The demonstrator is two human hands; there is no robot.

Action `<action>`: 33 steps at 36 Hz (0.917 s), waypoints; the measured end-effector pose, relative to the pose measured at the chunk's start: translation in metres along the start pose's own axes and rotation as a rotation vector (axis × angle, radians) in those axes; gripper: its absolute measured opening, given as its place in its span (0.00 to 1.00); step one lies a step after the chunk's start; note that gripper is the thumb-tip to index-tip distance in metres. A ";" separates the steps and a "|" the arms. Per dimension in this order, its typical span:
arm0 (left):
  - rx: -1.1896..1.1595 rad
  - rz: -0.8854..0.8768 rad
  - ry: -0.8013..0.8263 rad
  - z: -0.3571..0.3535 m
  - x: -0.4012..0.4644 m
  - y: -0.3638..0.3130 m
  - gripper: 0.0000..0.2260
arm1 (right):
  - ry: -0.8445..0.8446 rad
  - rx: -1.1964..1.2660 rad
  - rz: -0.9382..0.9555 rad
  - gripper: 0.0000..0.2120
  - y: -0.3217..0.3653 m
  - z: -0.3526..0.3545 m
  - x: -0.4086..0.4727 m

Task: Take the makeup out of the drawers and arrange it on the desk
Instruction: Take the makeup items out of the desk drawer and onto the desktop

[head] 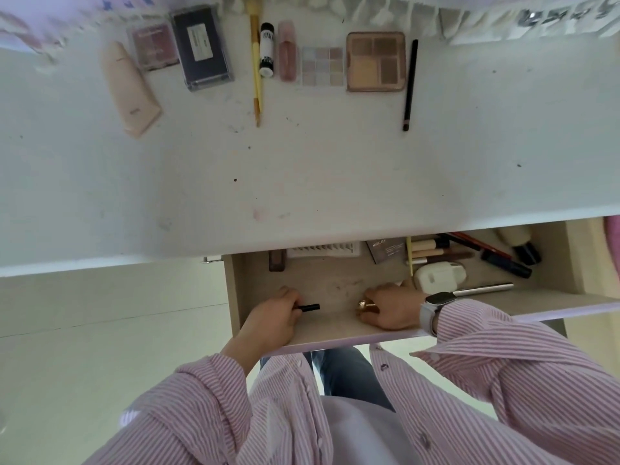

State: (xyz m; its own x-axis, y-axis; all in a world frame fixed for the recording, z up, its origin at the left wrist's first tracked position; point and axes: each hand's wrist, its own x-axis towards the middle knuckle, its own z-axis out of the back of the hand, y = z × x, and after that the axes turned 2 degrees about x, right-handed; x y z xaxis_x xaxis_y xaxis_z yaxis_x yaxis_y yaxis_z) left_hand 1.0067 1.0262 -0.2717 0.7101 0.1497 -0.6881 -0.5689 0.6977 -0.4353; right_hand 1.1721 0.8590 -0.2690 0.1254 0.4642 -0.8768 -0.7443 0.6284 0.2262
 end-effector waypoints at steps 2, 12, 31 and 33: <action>-0.010 -0.001 -0.055 0.004 -0.005 -0.003 0.07 | 0.010 0.071 0.008 0.22 0.000 0.002 -0.004; -0.133 -0.066 -0.375 0.049 -0.036 -0.015 0.08 | 0.021 0.634 0.163 0.12 0.031 0.042 -0.034; -0.529 0.312 -0.905 0.201 0.011 0.045 0.14 | -0.787 0.607 0.017 0.20 0.179 0.211 0.037; -0.456 0.335 -0.918 0.212 0.021 0.045 0.12 | -0.857 0.580 -0.048 0.21 0.185 0.218 0.049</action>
State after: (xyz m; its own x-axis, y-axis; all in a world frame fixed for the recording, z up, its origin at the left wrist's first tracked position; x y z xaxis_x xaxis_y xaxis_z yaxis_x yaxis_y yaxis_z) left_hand 1.0843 1.2094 -0.1828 0.4217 0.8851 -0.1968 -0.7584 0.2253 -0.6116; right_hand 1.1835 1.1338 -0.1780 0.7407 0.5763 -0.3453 -0.3241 0.7568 0.5677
